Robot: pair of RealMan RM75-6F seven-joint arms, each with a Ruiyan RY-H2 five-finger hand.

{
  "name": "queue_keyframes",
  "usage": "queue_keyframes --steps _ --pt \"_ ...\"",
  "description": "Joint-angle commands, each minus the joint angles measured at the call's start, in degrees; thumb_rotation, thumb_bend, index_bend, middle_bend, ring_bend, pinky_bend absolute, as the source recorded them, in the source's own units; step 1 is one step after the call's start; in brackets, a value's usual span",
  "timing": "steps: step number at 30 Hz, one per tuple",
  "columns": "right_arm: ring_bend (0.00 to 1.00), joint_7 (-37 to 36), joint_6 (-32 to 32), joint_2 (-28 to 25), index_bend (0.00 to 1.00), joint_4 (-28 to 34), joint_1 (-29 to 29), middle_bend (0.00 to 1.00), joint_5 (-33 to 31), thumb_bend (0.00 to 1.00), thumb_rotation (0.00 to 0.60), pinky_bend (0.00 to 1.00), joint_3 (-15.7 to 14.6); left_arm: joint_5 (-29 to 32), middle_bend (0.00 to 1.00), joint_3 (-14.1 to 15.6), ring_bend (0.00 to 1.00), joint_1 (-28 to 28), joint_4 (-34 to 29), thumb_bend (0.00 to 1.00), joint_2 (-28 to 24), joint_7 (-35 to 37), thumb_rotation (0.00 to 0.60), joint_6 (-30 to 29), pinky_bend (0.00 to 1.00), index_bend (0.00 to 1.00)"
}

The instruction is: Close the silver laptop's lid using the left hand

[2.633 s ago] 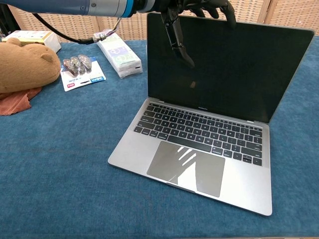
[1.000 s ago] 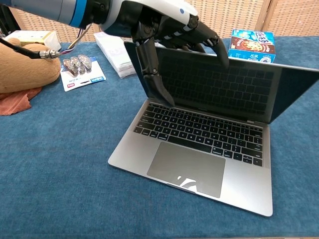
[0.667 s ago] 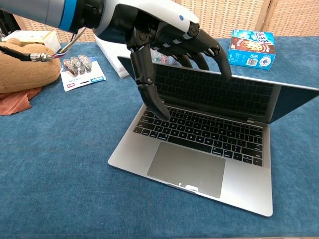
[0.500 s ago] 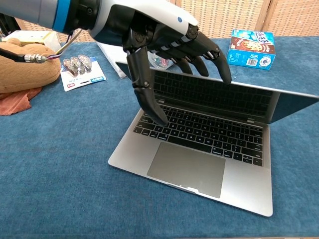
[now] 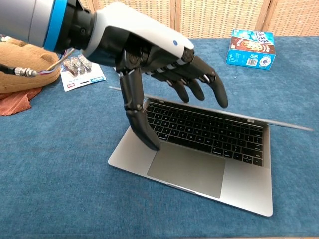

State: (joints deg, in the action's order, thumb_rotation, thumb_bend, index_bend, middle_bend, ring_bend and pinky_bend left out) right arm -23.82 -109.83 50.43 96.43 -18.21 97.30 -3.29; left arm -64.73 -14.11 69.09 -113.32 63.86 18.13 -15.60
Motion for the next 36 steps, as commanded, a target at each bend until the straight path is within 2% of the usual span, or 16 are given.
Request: queue_keyframes --steps 1,22,36 --pt "0.00 0.1 0.1 0.0 0.00 -0.1 -0.1 0.00 0.1 0.19 0.600 0.00 -0.2 -0.2 0.06 0.8 0.09 -0.2 0.5 0.12 1.2 0.3 0.600 0.8 0.11 0.19" --pt "0.00 2.1 6.6 1.0 0.00 0.3 1.8 0.00 0.6 0.19 0.600 0.00 -2.3 -1.3 0.06 4.5 0.09 -1.4 4.9 0.12 8.8 1.0 0.600 3.0 0.11 0.19" --pt "0.00 6.3 12.4 2.5 0.00 1.4 4.2 0.00 0.9 0.19 0.600 0.00 -3.3 -3.4 0.06 7.1 0.09 -5.0 10.3 0.12 14.9 2.1 0.600 4.0 0.11 0.19"
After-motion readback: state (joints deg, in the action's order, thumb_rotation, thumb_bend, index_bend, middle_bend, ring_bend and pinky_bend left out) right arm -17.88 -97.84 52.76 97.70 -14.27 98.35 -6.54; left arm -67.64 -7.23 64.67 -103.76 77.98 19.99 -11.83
